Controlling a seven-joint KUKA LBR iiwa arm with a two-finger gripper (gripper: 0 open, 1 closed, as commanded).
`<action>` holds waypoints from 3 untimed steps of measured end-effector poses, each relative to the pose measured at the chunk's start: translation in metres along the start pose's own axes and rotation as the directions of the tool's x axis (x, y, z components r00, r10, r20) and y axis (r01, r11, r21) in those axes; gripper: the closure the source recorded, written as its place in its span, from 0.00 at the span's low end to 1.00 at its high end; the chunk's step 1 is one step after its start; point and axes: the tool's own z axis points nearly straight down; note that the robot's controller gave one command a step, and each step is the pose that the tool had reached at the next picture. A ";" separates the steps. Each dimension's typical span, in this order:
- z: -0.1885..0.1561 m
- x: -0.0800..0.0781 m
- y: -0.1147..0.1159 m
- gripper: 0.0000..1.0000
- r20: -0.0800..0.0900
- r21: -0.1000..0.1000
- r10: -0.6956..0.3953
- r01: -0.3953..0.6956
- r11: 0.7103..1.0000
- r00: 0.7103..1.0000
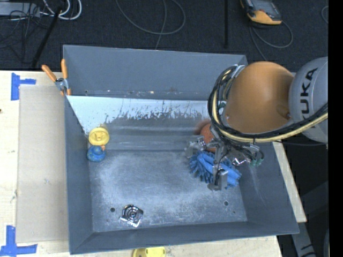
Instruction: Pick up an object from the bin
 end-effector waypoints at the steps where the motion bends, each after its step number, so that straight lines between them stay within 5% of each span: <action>1: 0.032 0.009 -0.016 0.00 0.000 -0.001 0.073 -0.073 0.997 0.997; 2: 0.040 0.008 -0.032 0.00 -0.002 0.000 0.274 -0.274 0.962 0.962; 3: 0.047 -0.001 -0.056 0.00 0.007 0.001 0.132 -0.132 0.991 0.991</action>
Offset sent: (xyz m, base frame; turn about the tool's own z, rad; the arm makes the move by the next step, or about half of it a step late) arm 0.0176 -0.0515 -0.0383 0.1230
